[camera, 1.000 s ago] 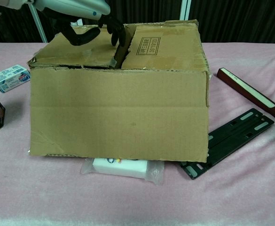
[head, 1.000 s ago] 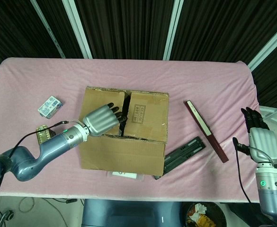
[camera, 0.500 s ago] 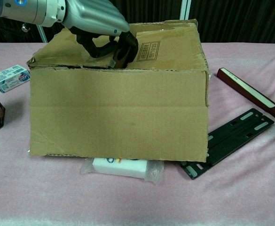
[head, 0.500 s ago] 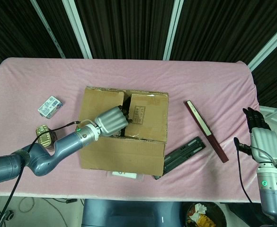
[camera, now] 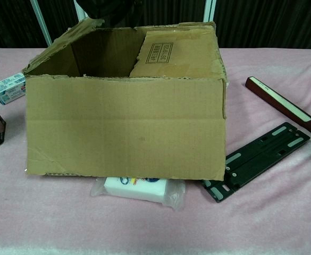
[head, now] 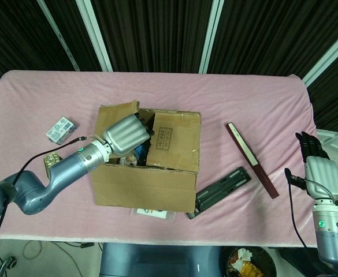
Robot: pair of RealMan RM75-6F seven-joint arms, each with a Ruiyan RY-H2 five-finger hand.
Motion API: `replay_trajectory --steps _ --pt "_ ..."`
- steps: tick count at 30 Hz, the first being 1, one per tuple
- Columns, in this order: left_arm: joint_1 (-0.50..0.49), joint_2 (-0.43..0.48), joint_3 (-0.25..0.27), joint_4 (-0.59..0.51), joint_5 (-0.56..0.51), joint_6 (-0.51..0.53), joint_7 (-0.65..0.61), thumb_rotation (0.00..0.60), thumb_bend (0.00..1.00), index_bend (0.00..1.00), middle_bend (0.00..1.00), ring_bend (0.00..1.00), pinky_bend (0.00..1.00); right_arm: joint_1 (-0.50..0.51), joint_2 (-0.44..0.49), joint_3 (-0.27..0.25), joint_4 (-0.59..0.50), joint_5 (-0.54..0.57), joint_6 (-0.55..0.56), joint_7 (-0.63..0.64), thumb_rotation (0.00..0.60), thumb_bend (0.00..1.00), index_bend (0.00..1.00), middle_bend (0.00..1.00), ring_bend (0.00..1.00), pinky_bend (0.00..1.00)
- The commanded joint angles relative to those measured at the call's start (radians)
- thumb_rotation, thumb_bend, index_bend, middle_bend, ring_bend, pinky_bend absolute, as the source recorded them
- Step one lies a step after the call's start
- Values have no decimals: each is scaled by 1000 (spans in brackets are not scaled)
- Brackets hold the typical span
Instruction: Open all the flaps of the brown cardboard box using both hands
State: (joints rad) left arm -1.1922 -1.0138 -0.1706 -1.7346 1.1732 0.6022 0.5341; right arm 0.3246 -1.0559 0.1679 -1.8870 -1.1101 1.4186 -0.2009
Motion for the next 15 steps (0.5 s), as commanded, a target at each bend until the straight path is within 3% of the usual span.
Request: replay_trajectory --steps 1,15 --pt "22 58 5 -44 24 25 -15 600 861 370 502 391 424 -2 0 3 -1 -1 -2 -1 600 386 0 64 14 235" --pt "166 317 26 -185 138 140 -93 600 861 369 502 391 431 -16 -10 11 -16 -22 -11 -20 600 386 0 63 14 235"
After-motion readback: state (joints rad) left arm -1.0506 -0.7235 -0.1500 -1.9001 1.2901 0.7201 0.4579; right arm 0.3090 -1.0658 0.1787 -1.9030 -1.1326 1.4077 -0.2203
